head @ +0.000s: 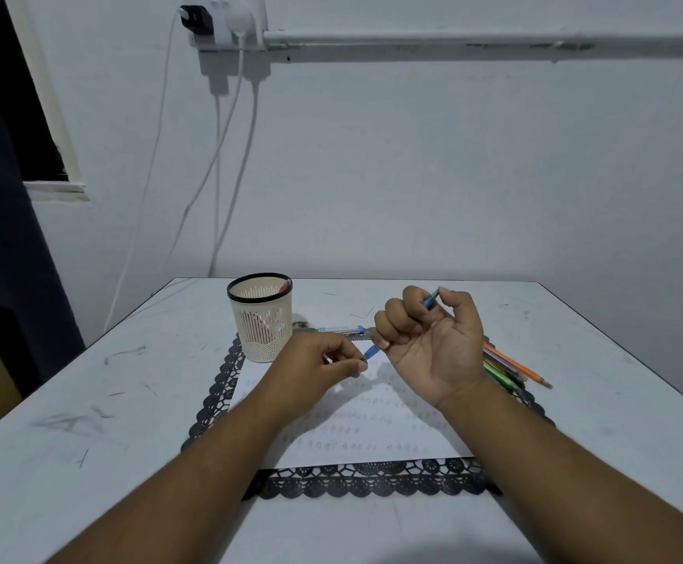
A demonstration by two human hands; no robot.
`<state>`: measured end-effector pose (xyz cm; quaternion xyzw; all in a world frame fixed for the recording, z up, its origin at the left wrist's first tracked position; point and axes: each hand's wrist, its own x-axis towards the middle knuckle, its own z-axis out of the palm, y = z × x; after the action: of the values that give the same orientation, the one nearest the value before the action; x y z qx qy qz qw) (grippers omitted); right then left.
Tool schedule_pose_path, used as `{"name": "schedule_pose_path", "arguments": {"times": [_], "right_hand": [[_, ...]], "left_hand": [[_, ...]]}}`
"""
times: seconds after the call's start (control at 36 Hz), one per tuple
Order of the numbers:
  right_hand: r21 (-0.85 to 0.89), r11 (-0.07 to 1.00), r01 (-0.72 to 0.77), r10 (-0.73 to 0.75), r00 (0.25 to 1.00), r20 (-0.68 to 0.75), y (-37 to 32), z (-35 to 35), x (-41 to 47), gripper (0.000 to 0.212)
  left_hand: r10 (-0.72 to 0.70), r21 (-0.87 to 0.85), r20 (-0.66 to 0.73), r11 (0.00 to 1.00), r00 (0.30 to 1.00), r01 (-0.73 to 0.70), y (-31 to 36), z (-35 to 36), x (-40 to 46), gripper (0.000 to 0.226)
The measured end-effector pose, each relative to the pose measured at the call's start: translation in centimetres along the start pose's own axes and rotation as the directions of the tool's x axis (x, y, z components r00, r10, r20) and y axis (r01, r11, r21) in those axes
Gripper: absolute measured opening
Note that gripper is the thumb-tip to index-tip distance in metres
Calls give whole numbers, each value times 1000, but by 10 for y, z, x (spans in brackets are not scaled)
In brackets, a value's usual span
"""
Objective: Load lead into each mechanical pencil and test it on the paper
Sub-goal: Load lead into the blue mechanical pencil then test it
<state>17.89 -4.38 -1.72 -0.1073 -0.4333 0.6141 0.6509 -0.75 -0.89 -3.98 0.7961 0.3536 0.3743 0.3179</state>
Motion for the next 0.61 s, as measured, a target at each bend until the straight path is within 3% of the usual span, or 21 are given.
{"name": "schedule_pose_path", "arguments": {"times": [0.61], "right_hand": [[-18,999,-35,36,999,29,-3,-2,0,35]], "left_hand": [[-12,-11,10,1000,1000,12,2,1,-2,16]]}}
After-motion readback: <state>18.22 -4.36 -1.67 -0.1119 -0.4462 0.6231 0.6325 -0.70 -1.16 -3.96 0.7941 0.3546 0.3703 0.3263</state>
